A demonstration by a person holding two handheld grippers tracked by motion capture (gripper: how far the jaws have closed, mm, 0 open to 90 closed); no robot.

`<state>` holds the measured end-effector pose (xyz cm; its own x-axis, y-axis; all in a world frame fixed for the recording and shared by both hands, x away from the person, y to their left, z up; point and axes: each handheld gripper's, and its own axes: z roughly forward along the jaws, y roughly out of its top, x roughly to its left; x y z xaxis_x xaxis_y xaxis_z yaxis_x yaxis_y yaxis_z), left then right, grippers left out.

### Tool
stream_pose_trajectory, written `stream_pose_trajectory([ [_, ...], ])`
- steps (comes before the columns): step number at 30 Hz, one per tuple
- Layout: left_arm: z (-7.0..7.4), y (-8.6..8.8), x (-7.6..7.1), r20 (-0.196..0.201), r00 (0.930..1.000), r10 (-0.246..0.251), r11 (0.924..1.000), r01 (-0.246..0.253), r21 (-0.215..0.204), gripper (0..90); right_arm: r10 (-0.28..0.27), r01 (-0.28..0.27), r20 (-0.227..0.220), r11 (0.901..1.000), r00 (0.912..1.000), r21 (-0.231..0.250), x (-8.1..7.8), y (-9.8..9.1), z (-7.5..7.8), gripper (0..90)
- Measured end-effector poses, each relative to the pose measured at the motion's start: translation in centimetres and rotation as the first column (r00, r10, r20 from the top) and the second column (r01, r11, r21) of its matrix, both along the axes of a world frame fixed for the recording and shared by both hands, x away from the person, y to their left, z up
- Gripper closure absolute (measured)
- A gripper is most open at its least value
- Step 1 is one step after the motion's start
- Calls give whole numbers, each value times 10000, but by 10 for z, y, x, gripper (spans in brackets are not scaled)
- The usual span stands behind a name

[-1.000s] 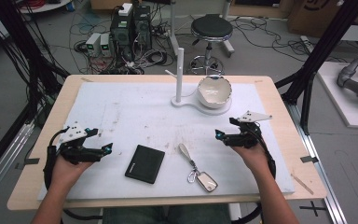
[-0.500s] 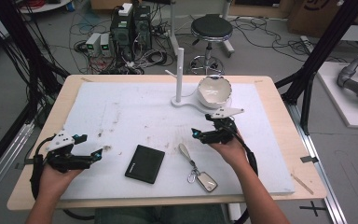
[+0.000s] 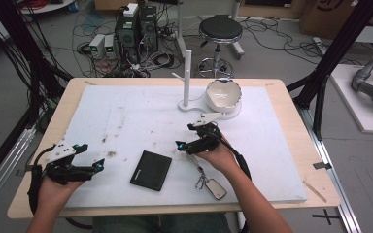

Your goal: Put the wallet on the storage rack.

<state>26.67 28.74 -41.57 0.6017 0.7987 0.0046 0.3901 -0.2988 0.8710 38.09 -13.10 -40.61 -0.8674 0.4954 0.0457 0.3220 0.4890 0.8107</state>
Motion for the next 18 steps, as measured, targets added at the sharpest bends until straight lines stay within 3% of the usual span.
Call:
stream_pose_trajectory([
  [7, -1, 7, -8, 34, 9999, 122, 9999, -122, 58, 159, 704, -711, -245, 9971, 9972, -267, -1, 24, -5, 172],
  [13, 0, 11, -16, 84, 9996, 259, 9997, -259, 27, 159, 1583, -1620, -633, 9851, 9854, -580, -2, 51, -13, 172],
  [18, 0, 13, -17, 80, 9996, 275, 9996, -276, 95, 159, 1860, -1917, -781, 9787, 9794, -734, -4, 61, -18, 173],
])
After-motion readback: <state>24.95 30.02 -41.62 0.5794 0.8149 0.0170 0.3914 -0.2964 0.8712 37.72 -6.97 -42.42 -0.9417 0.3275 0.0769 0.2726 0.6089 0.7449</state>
